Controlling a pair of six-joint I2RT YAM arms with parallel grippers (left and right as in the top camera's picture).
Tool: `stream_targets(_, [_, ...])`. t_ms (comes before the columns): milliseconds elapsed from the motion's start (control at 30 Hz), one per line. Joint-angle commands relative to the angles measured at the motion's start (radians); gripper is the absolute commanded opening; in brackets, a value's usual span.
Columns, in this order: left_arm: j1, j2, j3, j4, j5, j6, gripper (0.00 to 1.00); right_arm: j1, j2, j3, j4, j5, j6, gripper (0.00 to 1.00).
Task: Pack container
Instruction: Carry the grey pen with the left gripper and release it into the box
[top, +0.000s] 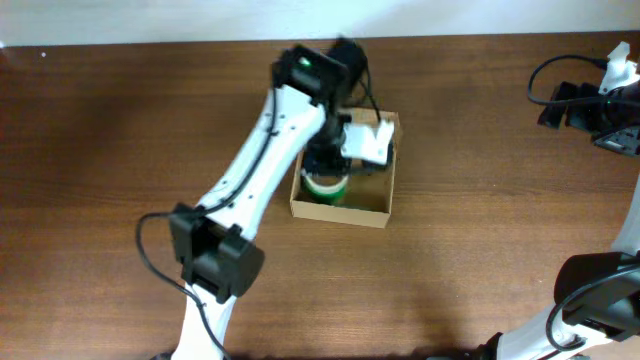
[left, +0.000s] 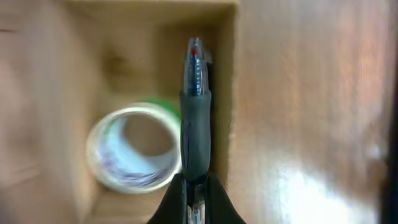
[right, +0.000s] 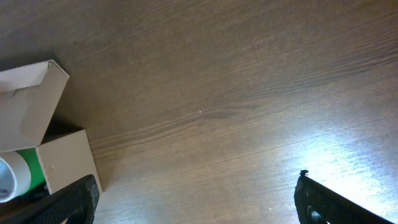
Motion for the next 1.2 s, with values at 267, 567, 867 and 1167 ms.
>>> stream_targets(267, [-0.009, 0.007, -0.219, 0.122, 0.047, 0.079, 0.01, -0.001, 0.003, 0.0, -0.005, -0.006, 0.009, 0.99])
stream_targets(567, [-0.029, 0.039, -0.264, 0.163, 0.066, 0.08, 0.02, -0.001, 0.003, 0.0, -0.012, -0.006, 0.009, 0.99])
stream_targets(867, [-0.044, 0.109, -0.264, 0.159, 0.061, 0.079, 0.02, -0.001, 0.003, 0.0, -0.016, -0.006, 0.009, 0.99])
stream_targets(1167, [-0.044, 0.051, -0.262, 0.168, 0.049, 0.066, 0.99, -0.001, 0.004, 0.0, -0.015, -0.006, 0.009, 0.99])
